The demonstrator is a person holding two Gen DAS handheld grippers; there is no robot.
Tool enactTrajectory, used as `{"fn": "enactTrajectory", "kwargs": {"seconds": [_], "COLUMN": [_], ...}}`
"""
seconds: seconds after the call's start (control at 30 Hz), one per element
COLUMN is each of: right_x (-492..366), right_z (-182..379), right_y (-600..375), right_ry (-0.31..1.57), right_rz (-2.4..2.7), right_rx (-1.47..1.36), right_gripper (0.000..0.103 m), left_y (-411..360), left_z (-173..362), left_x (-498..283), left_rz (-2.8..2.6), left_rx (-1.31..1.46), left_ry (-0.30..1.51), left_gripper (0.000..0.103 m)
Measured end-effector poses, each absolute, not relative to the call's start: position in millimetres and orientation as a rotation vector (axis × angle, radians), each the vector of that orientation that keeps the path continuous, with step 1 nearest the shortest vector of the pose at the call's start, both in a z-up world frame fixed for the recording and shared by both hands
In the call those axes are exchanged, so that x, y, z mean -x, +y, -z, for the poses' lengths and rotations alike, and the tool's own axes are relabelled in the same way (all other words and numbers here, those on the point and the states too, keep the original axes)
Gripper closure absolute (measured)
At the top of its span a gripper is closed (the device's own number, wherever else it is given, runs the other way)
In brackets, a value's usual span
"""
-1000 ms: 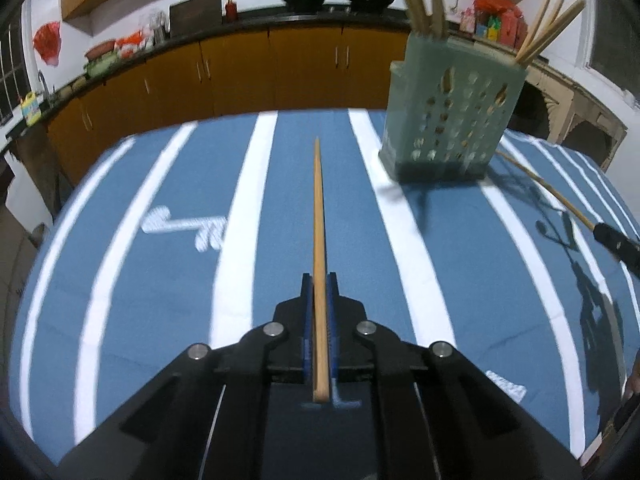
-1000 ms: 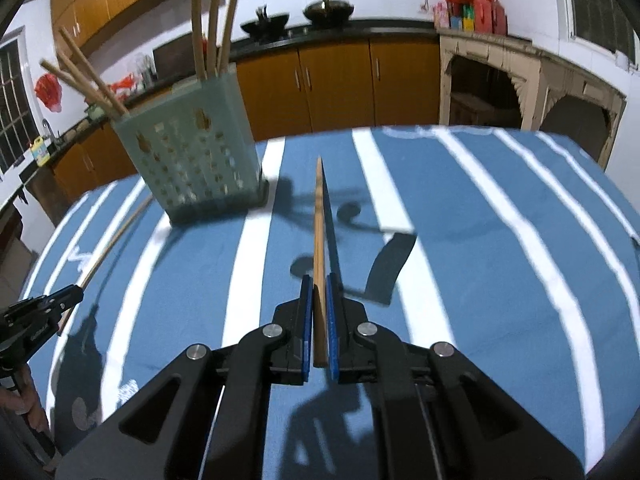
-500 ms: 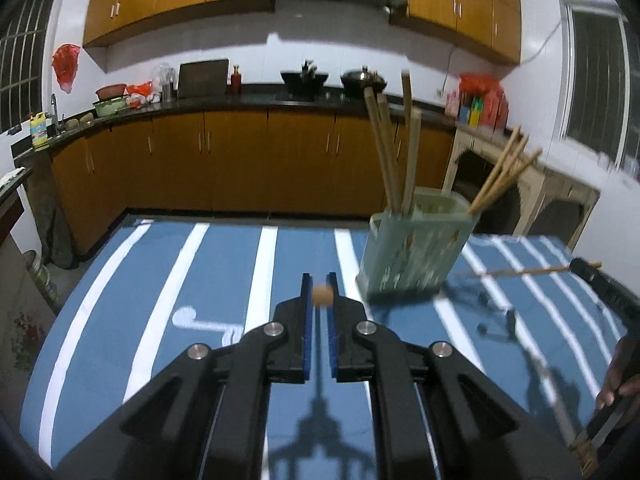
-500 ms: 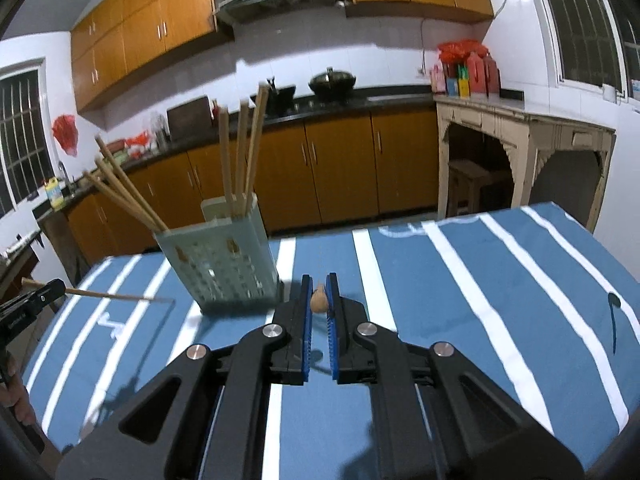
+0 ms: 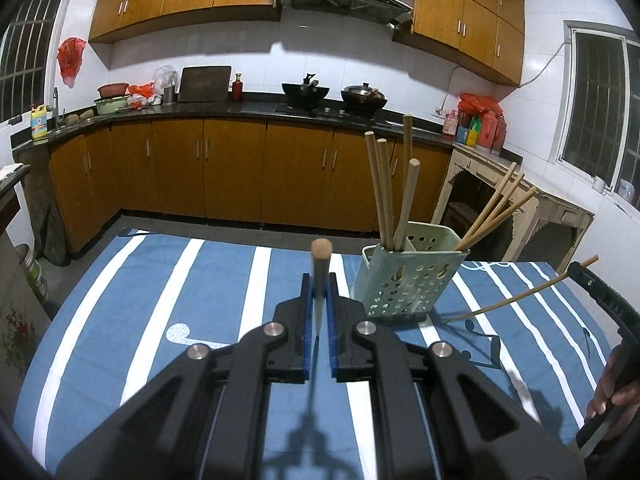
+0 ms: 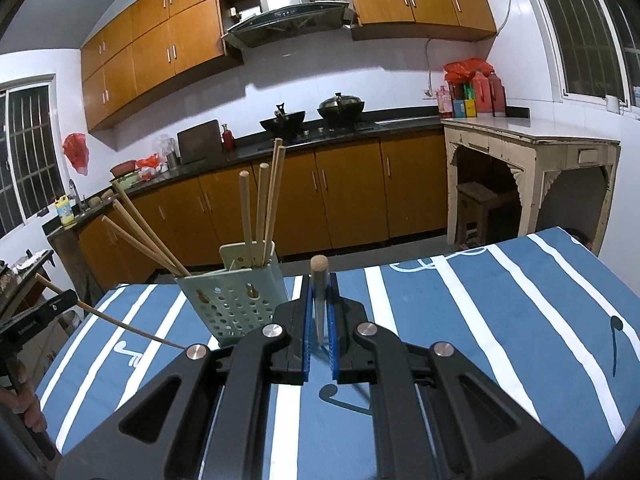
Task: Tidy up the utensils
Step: 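Carry both held chopsticks up and over the green holder, then lower both chopsticks upright into the holder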
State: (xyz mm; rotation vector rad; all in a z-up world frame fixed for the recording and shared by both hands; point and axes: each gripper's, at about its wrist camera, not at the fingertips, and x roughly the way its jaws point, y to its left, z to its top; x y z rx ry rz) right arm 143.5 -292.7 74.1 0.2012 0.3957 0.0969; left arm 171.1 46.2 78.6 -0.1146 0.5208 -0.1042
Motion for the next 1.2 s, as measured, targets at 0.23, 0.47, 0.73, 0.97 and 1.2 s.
{"fn": "enactTrajectory", "kwargs": {"seconds": [0.23, 0.47, 0.73, 0.97, 1.2], "right_x": [-142, -140, -152, -186, -214], "right_z": [-107, -149, -199, -193, -158], "right_y": [-290, -275, -253, -243, -237], "right_ry": [0.349, 0.272, 0.070, -0.023, 0.051], "right_rz": [-0.162, -0.253, -0.246, -0.179, -0.178], "right_rx": [-0.218, -0.230, -0.203, -0.201, -0.203], "right_gripper": [0.095, 0.095, 0.096, 0.096, 0.096], "left_y": [36, 21, -7, -23, -28], "left_z": [-102, -140, -190, -201, -176], "left_x": [-163, -160, -172, -206, -238], "left_rz": [0.158, 0.234, 0.269, 0.196, 0.200], "left_rx": [0.088, 0.092, 0.110, 0.122, 0.142], "left_ry": [0.475, 0.402, 0.271, 0.189, 0.265], "left_gripper": [0.096, 0.096, 0.096, 0.096, 0.096]}}
